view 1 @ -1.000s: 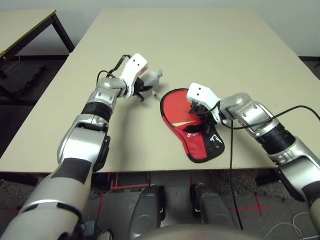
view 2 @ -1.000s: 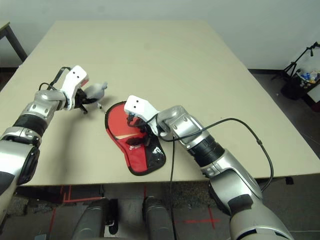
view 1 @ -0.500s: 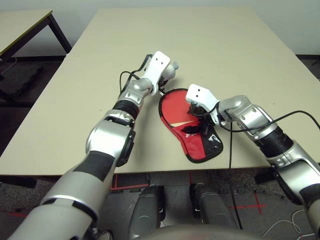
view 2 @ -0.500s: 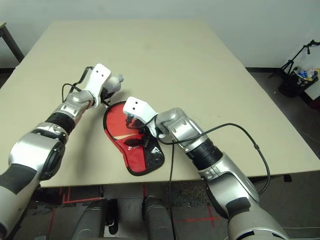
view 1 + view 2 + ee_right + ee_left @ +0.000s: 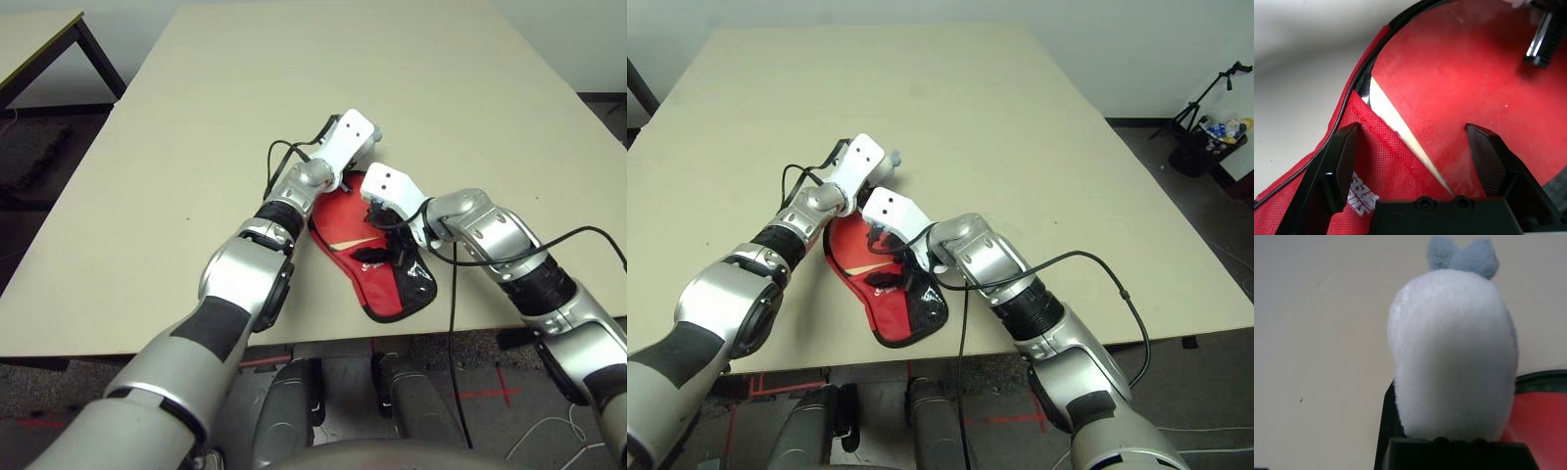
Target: Store the ping-pong paddle in its case and zip it.
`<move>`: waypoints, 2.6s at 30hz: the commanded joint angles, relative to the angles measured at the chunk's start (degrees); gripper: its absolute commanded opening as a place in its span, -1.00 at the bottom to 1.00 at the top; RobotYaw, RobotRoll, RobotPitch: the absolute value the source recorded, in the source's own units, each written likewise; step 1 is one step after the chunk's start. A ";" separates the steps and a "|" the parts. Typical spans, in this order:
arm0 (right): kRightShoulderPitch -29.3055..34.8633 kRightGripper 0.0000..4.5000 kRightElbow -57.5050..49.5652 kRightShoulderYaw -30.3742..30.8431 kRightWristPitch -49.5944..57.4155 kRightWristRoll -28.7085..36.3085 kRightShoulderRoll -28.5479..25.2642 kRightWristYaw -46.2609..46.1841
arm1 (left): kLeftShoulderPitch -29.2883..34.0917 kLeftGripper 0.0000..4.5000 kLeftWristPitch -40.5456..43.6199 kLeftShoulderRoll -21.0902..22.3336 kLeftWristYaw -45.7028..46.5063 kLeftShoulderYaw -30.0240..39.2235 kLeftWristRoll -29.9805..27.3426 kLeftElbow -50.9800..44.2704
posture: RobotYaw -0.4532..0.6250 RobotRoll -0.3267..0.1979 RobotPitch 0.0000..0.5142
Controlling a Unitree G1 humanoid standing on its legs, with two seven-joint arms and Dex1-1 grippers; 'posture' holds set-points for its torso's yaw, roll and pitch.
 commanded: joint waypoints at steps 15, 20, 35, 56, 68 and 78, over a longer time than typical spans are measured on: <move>1.33 1.00 2.50 0.35 1.26 0.85 1.71 -1.87 | -0.01 -0.59 -3.41 -3.80 -11.90 0.35 0.13 -0.15 | -0.53 0.25 -0.30; 0.30 1.00 4.75 -0.61 -0.37 0.48 1.96 -1.77 | -0.73 0.13 -4.01 -1.58 -14.39 1.01 -0.44 -0.73 | -0.48 0.25 -0.36; 0.88 1.00 6.62 -2.65 -2.12 0.87 1.20 -1.91 | -5.51 0.98 -4.87 4.49 -22.22 7.57 -8.40 -3.71 | -0.38 0.25 -0.45; -28.50 1.00 50.86 -14.82 -20.06 -5.89 2.33 -14.49 | 9.97 0.98 9.94 15.26 -49.66 4.26 -16.03 -27.35 | -0.29 0.25 -0.54; -34.88 1.00 77.34 -16.16 -44.25 -13.02 14.10 -18.27 | 19.25 0.98 20.66 14.49 -44.34 -1.72 -14.37 -41.14 | -0.11 0.25 -0.53; -36.90 1.00 79.44 -16.13 -50.54 -18.03 14.48 -20.95 | 24.22 0.98 26.34 14.58 -40.86 -2.20 -16.12 -51.21 | -0.04 0.25 -0.26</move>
